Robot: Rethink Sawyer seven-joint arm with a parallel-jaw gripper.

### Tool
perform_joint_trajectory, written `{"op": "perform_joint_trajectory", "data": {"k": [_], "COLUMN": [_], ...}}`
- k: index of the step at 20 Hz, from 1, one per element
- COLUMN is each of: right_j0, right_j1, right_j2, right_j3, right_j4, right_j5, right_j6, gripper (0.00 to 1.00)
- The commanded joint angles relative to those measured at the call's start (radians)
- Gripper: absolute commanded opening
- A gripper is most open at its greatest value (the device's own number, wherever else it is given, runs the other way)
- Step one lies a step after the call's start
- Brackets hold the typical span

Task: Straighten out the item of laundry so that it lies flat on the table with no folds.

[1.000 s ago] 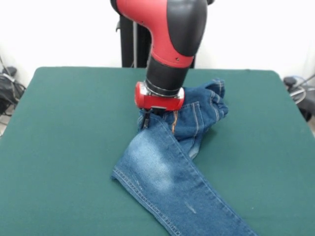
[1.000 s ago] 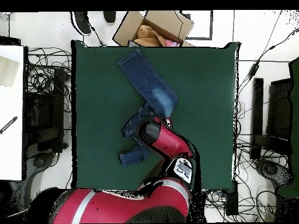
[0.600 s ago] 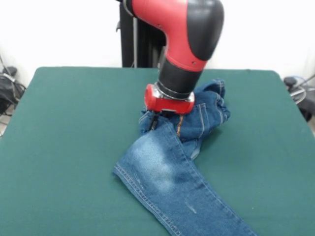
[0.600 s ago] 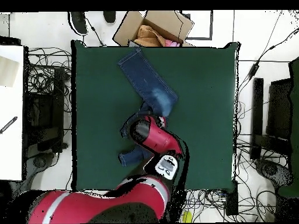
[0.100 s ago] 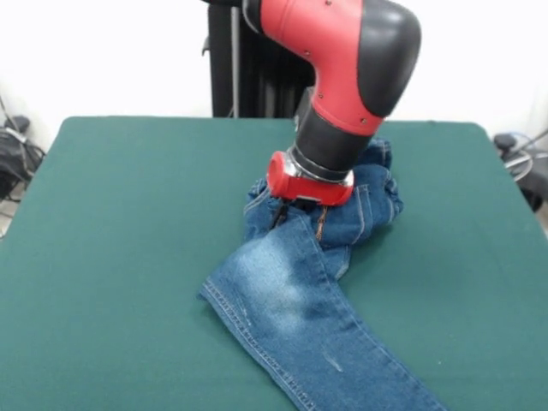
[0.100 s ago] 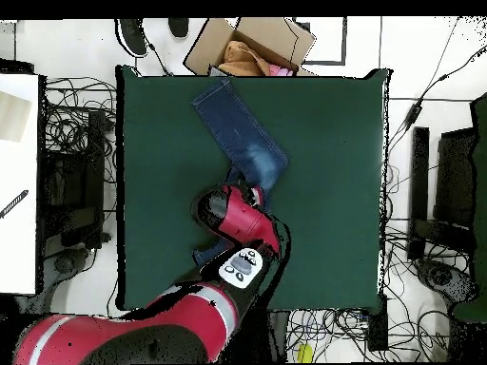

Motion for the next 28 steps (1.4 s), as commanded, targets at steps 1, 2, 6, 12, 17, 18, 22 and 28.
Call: {"op": "perform_joint_trajectory", "data": {"k": [1, 2, 6, 12, 17, 18, 22, 28], "right_j0": [0.042, 0.045, 0.081, 0.135, 0.167, 0.175, 0.184, 0.186], "right_j1": [0.066, 0.069, 0.096, 0.149, 0.191, 0.202, 0.215, 0.222], "right_j2": [0.032, 0.028, -0.025, -0.108, -0.16, -0.172, -0.18, -0.187], "right_j3": [-0.101, -0.106, -0.146, -0.22, -0.267, -0.278, -0.292, -0.31], "right_j4": [0.074, 0.076, 0.073, 0.063, 0.053, 0.054, 0.048, 0.034], "right_j5": [0.136, 0.143, 0.206, 0.312, 0.358, 0.367, 0.378, 0.399], "right_j6": [0.383, 0.39, 0.447, 0.55, 0.62, 0.637, 0.677, 0.712], "gripper": [0.0, 0.0, 0.0, 0.0, 0.0, 0.0, 0.0, 0.0]}}
